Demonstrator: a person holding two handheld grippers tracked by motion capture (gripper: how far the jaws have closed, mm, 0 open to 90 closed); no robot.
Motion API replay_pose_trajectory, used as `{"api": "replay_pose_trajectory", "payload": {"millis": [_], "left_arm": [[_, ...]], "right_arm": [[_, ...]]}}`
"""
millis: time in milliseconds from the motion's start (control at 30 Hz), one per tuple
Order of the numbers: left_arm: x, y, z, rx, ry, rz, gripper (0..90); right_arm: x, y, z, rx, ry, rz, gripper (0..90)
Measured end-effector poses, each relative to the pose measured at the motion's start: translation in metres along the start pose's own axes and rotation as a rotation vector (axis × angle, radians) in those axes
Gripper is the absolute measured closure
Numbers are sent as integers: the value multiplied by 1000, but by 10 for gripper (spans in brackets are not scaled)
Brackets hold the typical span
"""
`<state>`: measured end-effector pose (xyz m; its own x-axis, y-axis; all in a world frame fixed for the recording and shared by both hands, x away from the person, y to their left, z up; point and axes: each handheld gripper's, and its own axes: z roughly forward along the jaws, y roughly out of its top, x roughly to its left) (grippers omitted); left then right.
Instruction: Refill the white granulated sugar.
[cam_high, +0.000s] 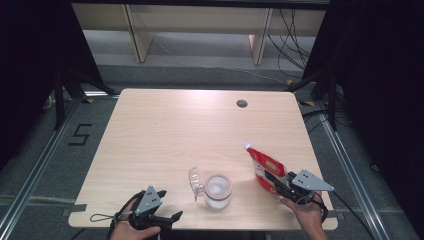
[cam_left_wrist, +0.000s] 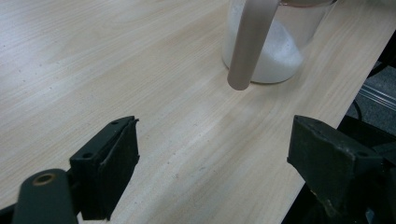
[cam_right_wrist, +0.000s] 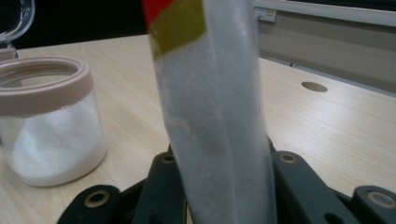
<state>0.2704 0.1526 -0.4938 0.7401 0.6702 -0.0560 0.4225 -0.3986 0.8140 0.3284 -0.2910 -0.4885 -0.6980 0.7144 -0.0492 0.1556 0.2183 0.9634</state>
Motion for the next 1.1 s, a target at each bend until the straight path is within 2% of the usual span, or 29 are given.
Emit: {"api": "replay_pose_trajectory", "payload": {"millis": [33,67,100,200,233,300,333,367,400,500,567,600,633,667,700,733,767,800,833,867,900,933,967,1033,1067,1100], "left_arm": [[0,0,0,0,0,0,159],[-1,0,1,-12,1,-8,158],[-1,0,1,-8,3,-4,159],[-1,0,1,-4,7,-4,158],[-1,0,1,-9,3,-7,158],[-1,0,1,-8,3,-6,159],[-1,0,1,-11,2,-8,159],[0,0,0,-2,2,-2,158],[0,0,0,-2,0,-1,159],[0,0,0,0,-3,-1,158],[0,0,0,0,-2,-1,158],[0,0,0,0,-1,-2,159],[0,0,0,0,-1,-2,158],[0,0,0,0,0,-2,159],[0,0,0,1,1,0,158],[2,0,-1,10,11,13,158],[2,0,-1,14,15,13,158],[2,0,0,9,15,10,158],[1,0,0,-3,10,-1,158],[1,1,0,-10,6,6,158],[2,1,0,-17,4,17,159],[2,1,0,-17,3,15,159],[2,1,0,-14,5,15,159],[1,1,1,-21,1,7,159],[-1,0,1,-26,4,-18,158],[-1,1,1,-28,2,-18,159]], "right_arm": [[0,0,0,-3,0,13,750],[1,-1,-1,-4,-22,14,750],[0,-1,-2,8,-1,11,750],[0,-1,-3,21,-8,29,751],[2,-2,-3,2,-35,38,747],[2,-3,-4,8,-28,51,747],[4,-3,-3,2,-8,68,745],[3,-2,-4,21,-18,52,743],[3,-3,-4,5,-22,46,740],[4,-3,-5,10,-35,67,725],[5,-3,-6,-1,-45,97,697],[5,-2,-7,-6,-35,94,678],[6,-2,-7,-12,-47,100,667],[6,-2,-9,7,-50,102,647],[7,-1,-10,-2,-49,117,605],[7,0,-11,7,-65,104,583],[10,0,-12,3,-72,131,564],[10,0,-14,10,-76,119,543],[9,0,-15,7,-70,112,522],[10,1,-15,-1,-60,126,502],[11,2,-18,25,-83,126,460],[11,2,-19,30,-85,125,445],[13,3,-22,26,-112,121,440],[15,5,-28,23,-119,148,404],[18,5,-30,31,-138,158,387],[18,5,-33,39,-141,148,384]]}}
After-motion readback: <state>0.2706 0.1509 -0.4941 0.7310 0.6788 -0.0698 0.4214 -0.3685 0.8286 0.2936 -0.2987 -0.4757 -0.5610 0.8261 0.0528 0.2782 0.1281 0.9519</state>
